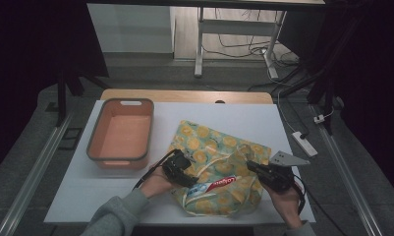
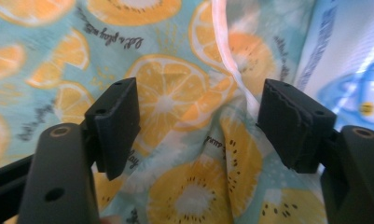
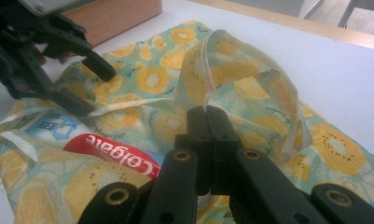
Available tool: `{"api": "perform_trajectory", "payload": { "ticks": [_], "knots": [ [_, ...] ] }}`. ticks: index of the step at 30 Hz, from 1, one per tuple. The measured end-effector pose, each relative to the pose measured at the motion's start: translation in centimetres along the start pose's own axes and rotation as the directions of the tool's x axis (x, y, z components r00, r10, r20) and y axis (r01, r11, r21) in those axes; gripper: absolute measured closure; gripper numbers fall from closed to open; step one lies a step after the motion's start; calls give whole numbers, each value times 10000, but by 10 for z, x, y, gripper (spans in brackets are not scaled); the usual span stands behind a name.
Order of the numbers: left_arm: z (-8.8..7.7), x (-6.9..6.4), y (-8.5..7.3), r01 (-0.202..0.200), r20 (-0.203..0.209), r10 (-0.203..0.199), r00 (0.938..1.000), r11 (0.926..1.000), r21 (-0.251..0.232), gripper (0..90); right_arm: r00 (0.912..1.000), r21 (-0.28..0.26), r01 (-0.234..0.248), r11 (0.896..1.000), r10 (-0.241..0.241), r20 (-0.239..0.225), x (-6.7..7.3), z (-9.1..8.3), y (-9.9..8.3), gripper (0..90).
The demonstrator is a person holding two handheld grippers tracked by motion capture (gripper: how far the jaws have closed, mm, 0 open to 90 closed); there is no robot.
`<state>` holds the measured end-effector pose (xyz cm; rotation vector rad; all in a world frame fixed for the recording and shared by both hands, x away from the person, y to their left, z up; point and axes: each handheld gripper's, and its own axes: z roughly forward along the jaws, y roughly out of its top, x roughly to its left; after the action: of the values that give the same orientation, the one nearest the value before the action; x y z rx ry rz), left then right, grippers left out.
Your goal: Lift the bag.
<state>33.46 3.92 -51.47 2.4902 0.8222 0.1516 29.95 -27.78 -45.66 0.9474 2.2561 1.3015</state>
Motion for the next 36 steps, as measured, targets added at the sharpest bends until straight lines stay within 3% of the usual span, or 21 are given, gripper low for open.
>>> {"api": "perform_trajectory", "payload": {
  "ticks": [1,3,10,12,14,16,18,23,26,30,34,36],
  "knots": [
    [4,0,0,-41,-29,41,10000,9999,130,335,10000,10,6,10000,-6,5,0,0,0,898],
    [4,1,-2,86,-84,-87,9999,10000,-44,396,10000,4,14,10000,-14,20,0,0,0,898],
    [-3,4,-9,-198,-66,198,9998,9998,-38,867,10000,15,-9,10000,9,57,0,0,-1,898],
    [-7,3,-13,-305,-59,305,9995,9994,-146,885,10000,22,0,10000,0,73,0,-1,-1,898],
    [-21,4,-18,-197,70,202,9998,9973,-713,887,10000,-8,-32,10000,32,74,0,-2,-1,898],
    [-42,6,-22,31,564,58,9984,9877,-1563,887,9999,-32,-23,10000,23,140,-1,-4,-1,898],
    [-64,8,-26,150,713,3,9975,9766,-2148,888,9998,-116,-39,9999,41,180,-2,-6,0,898],
    [-116,14,-37,627,1348,-142,9908,9297,-3629,890,9998,-475,48,9989,-38,204,-1,-17,9,900],
    [-143,18,-42,709,1272,-176,9917,9012,-4276,891,9995,-820,204,9964,-186,237,1,-29,22,900],
    [-167,26,-46,937,1407,-274,9897,8665,-4903,891,9980,-1407,531,9886,-477,415,2,-44,44,900],
    [-193,33,-47,1199,1603,-324,9865,8099,-5742,892,9957,-2051,761,9758,-633,682,0,-57,73,900],
    [-210,36,-47,1186,1446,-348,9889,7712,-6254,892,9939,-2231,900,9706,-732,826,-2,-61,89,900]
  ]
}}
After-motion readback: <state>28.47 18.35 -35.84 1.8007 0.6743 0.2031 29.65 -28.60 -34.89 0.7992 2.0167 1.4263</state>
